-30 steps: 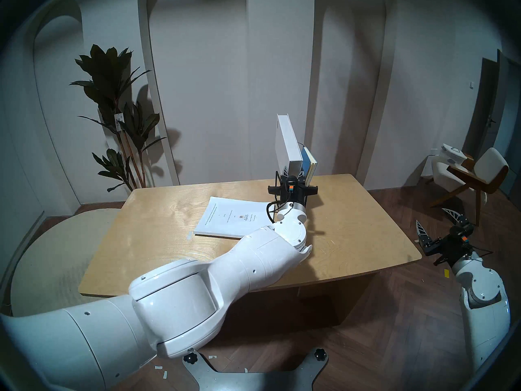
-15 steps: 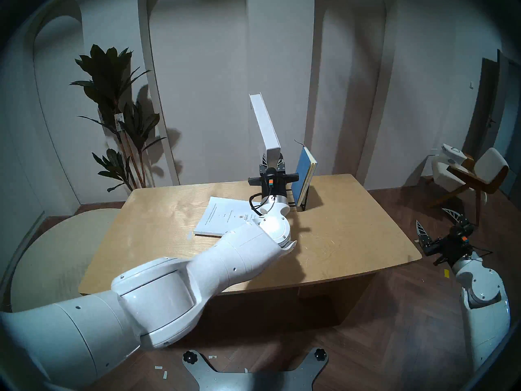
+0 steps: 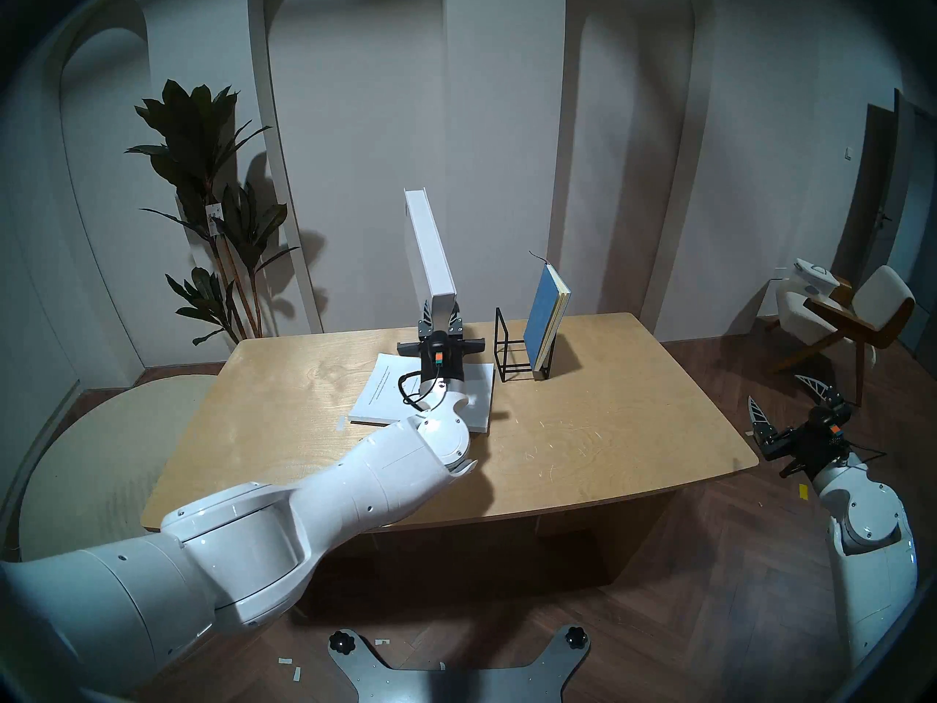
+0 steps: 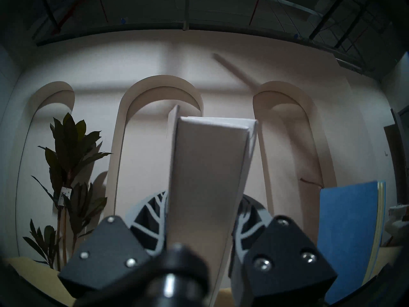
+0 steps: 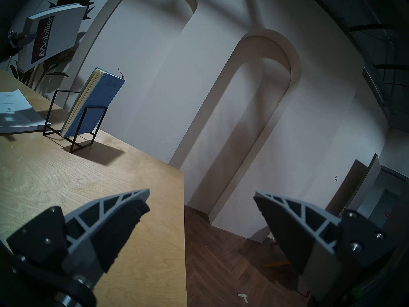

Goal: Stack the books into one stack

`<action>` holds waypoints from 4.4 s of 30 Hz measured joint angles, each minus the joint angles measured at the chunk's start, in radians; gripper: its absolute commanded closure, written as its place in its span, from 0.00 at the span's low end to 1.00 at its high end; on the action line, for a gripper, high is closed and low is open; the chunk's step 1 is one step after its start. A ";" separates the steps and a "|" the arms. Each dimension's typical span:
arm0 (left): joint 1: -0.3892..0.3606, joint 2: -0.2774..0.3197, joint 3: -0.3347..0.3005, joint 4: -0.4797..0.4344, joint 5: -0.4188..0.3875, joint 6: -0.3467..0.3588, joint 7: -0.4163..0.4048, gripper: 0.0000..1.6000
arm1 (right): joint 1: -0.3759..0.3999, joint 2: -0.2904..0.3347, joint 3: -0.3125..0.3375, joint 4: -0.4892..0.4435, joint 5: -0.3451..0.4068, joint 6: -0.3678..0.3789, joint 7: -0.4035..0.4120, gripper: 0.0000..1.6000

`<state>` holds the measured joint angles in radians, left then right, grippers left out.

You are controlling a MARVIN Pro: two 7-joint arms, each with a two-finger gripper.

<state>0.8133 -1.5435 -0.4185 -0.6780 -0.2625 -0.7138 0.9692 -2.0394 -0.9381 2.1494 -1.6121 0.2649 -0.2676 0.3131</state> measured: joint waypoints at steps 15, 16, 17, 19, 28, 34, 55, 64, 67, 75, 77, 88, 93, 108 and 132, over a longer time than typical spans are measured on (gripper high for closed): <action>0.005 0.183 0.063 0.014 0.183 0.022 0.095 1.00 | 0.004 0.000 -0.004 0.008 0.000 0.000 0.000 0.00; 0.003 0.196 0.069 0.014 0.198 0.026 0.101 1.00 | 0.004 0.000 -0.005 0.009 0.000 0.000 0.000 0.00; 0.002 0.201 0.071 0.014 0.204 0.027 0.103 1.00 | 0.004 0.000 -0.005 0.009 0.000 0.000 0.000 0.00; -0.002 0.227 0.085 0.012 0.238 0.035 0.114 1.00 | 0.005 0.000 -0.006 0.010 0.000 0.000 0.000 0.00; -0.021 0.329 0.147 -0.001 0.385 0.067 0.154 1.00 | 0.007 0.000 -0.008 0.014 0.001 0.000 -0.001 0.00; -0.030 0.388 0.197 -0.021 0.489 0.084 0.171 1.00 | 0.009 0.000 -0.009 0.016 0.001 0.000 -0.001 0.00; -0.096 0.607 0.379 -0.120 0.923 0.188 0.216 1.00 | 0.014 0.000 -0.010 0.019 0.001 0.000 -0.001 0.00; -0.163 0.710 0.468 -0.211 1.183 0.261 0.225 1.00 | 0.015 0.000 -0.009 0.017 0.001 0.000 -0.001 0.00; -0.183 0.737 0.487 -0.253 1.259 0.272 0.210 1.00 | 0.014 0.000 -0.008 0.015 0.001 -0.001 0.000 0.00; -0.235 0.783 0.480 -0.347 1.327 0.269 0.055 1.00 | 0.009 0.000 -0.004 0.009 0.001 -0.002 0.001 0.00; -0.247 0.785 0.466 -0.359 1.309 0.258 0.008 1.00 | 0.007 0.000 -0.003 0.007 0.001 -0.002 0.001 0.00; -0.284 0.799 0.440 -0.376 1.180 0.224 -0.236 1.00 | -0.003 0.000 0.002 0.000 0.001 -0.002 0.005 0.00; -0.293 0.806 0.466 -0.375 1.152 0.226 -0.338 1.00 | -0.006 0.000 0.003 -0.002 0.001 -0.002 0.007 0.00; -0.296 0.711 0.434 -0.275 1.028 0.267 -0.555 1.00 | -0.008 0.000 0.004 -0.004 0.001 -0.002 0.008 0.00; -0.345 0.681 0.570 -0.158 1.371 0.329 -0.403 0.00 | -0.008 0.000 0.006 -0.006 0.001 -0.002 0.009 0.00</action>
<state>0.4681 -0.8623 0.1516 -0.8357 1.1089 -0.3850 0.5665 -2.0478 -0.9380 2.1549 -1.6184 0.2659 -0.2699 0.3223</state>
